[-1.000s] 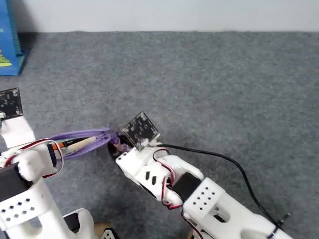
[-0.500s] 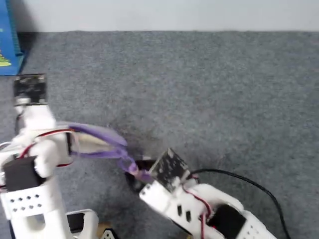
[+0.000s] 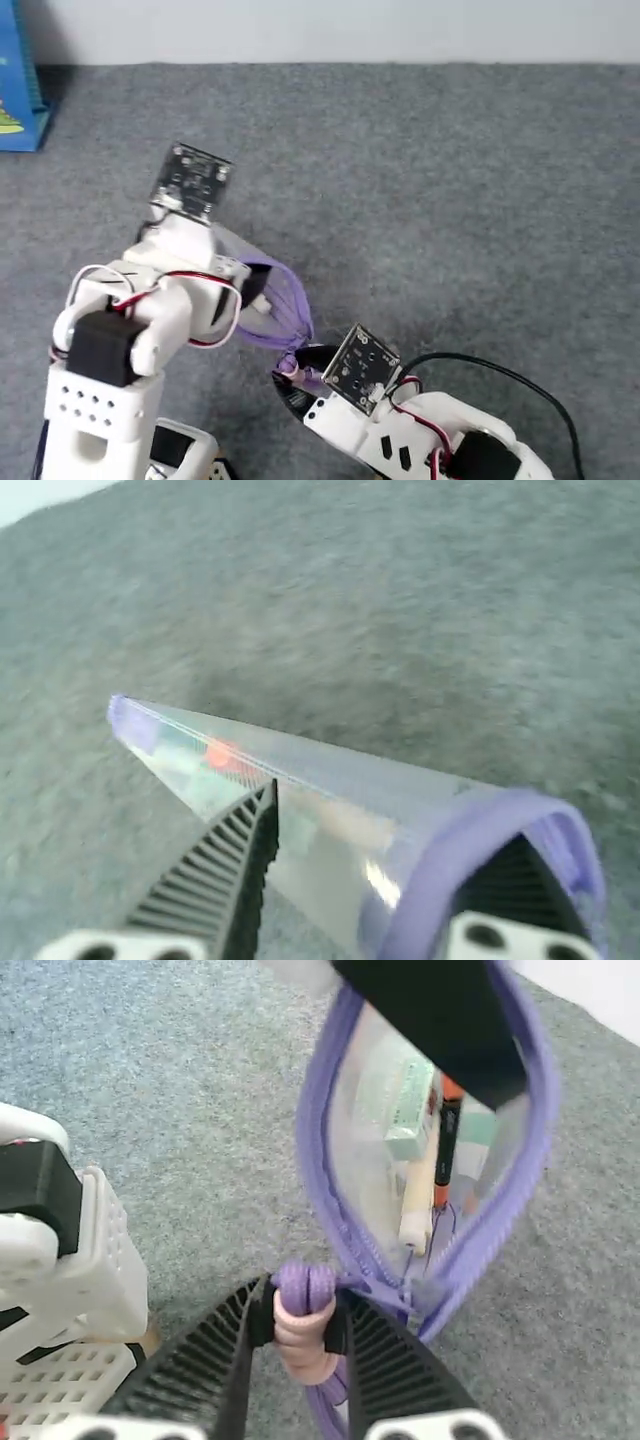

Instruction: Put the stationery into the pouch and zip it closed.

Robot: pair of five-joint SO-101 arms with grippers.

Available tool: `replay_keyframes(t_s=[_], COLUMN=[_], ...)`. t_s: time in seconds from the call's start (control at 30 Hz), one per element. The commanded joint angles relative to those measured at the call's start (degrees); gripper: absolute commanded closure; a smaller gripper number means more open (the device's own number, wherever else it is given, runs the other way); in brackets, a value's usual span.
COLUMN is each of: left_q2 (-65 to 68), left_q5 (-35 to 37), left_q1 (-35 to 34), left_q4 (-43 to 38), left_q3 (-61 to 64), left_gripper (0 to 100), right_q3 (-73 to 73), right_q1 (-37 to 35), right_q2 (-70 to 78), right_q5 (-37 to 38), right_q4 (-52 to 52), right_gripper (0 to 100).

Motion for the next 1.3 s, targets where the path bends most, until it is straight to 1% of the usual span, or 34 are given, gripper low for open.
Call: replay_keyframes(t_s=[0.0,0.13,0.23,0.3,0.43,0.53,0.57,0.73,0.83,0.93,1.0,1.07,1.1,1.17,1.27], left_q2=[1.67,1.93,2.29,2.29,1.41,0.62,0.35,-2.02,-4.66,-8.18,-10.46,-12.48,-13.27,-14.77,-15.74], left_q5=[0.44,0.7,0.79,0.79,0.88,1.14,2.2,6.15,8.62,9.41,9.41,9.32,8.53,4.57,-0.97], left_q1=[6.86,10.37,11.16,11.69,12.4,12.13,12.22,11.96,11.96,11.78,9.58,6.86,5.54,3.16,1.58], left_q4=[-0.7,-5.54,-10.64,-12.66,-12.92,-13.19,-13.19,-12.92,-13.01,-12.92,-11.96,-10.64,-9.67,-6.59,-0.62], left_q3=[1.19,1.36,1.71,1.71,0.75,-0.75,-1.63,-5.93,-6.46,-6.55,-6.37,-6.37,-6.37,-6.11,-6.02], left_gripper=[74,74,74,74,74,74,74,74,74,74,74,74,74,74,74], right_q3=[-0.53,-0.53,-0.53,-0.53,-0.53,-0.53,-0.53,-0.53,-0.53,-0.53,-0.53,-0.7,-0.79,-0.88,-2.29], right_q1=[-0.92,-0.92,-0.84,0.22,3.65,3.91,3.91,4.09,4.09,4.18,4.7,6.81,8.22,10.86,12.44], right_q2=[-1.36,-1.36,-1.36,-1.36,-1.36,-1.36,-1.36,-1.45,-2.24,-5.05,-7.34,-7.78,-7.69,-7.6,-7.6], right_q5=[0.62,0.53,0.53,0.53,0.53,0.53,0.53,0.53,0.53,0.53,0.62,0.62,0.62,0.79,0.88], right_q4=[0.13,1.1,1.27,1.27,1.27,1.19,1.19,1.27,1.27,1.27,1.27,1.27,1.27,1.27,1.19], right_gripper=[99.1,99.1,99.1,99.1,99.1,99.1,99.1,99.1,99.1,99.1,99.1,99.1,99.1,99.1,99.1])
